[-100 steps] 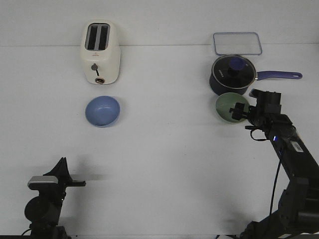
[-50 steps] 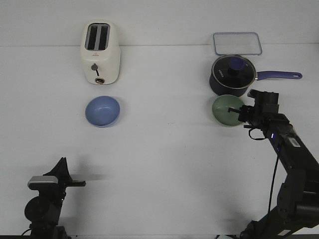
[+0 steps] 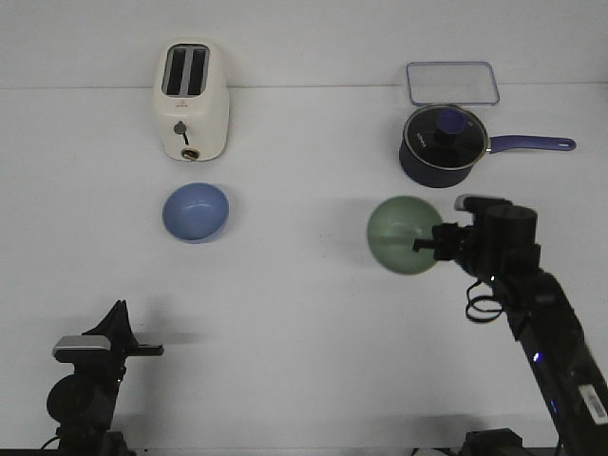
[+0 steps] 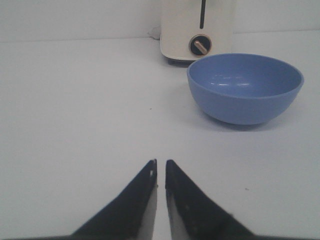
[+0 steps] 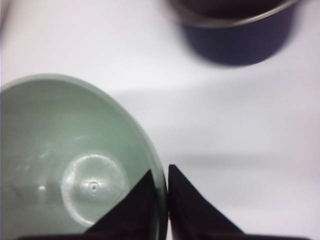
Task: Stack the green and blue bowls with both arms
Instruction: 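Lift the green bowl with the right gripper and carry it toward the robot, center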
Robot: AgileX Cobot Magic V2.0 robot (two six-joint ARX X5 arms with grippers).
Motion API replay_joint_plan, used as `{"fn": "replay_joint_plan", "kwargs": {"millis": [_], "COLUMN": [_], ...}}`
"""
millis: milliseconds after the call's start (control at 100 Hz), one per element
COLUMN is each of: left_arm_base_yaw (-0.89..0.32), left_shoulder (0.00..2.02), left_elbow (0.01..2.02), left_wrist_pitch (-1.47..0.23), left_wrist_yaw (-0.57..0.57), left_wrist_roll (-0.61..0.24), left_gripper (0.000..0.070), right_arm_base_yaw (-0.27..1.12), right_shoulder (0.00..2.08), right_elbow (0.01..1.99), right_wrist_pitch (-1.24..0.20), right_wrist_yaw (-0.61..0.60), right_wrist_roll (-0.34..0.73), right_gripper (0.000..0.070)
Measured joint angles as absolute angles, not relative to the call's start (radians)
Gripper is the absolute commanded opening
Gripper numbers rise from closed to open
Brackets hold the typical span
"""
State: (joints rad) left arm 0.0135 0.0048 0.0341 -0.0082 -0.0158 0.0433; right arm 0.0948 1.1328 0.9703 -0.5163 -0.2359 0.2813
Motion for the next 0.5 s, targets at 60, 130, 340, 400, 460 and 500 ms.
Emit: {"fn": "replay_joint_plan", "kwargs": {"millis": [60, 130, 340, 400, 460, 500], "left_arm_base_yaw": [0.014, 0.014, 0.014, 0.014, 0.014, 0.014], "left_shoulder": [0.005, 0.005, 0.005, 0.005, 0.005, 0.005], "left_elbow": [0.034, 0.034, 0.034, 0.034, 0.034, 0.034], "left_wrist_pitch": [-0.008, -0.008, -0.008, -0.008, -0.008, -0.008], "left_wrist_yaw": [-0.016, -0.016, -0.016, -0.016, -0.016, -0.016], "left_wrist_roll": [0.043, 0.043, 0.043, 0.043, 0.043, 0.043], "left_gripper": [0.0015, 0.0015, 0.0015, 0.0015, 0.0015, 0.0015], "right_arm_base_yaw": [0.18, 0.29, 0.575, 0.617, 0.645, 0.656], "right_shoulder": [1.077, 1.039, 1.071, 1.102, 1.134, 1.153], "right_elbow": [0.908, 0.844, 0.708, 0.699, 0.699, 0.699], "right_wrist_pitch": [-0.517, -0.502, -0.397, -0.368, -0.355, -0.354], "right_wrist_yaw": [-0.234, -0.203, -0.1, -0.079, -0.054, -0.05], "right_wrist_roll": [0.297, 0.322, 0.425, 0.447, 0.462, 0.469], "right_gripper": [0.0, 0.0, 0.0, 0.0, 0.0, 0.0]}}
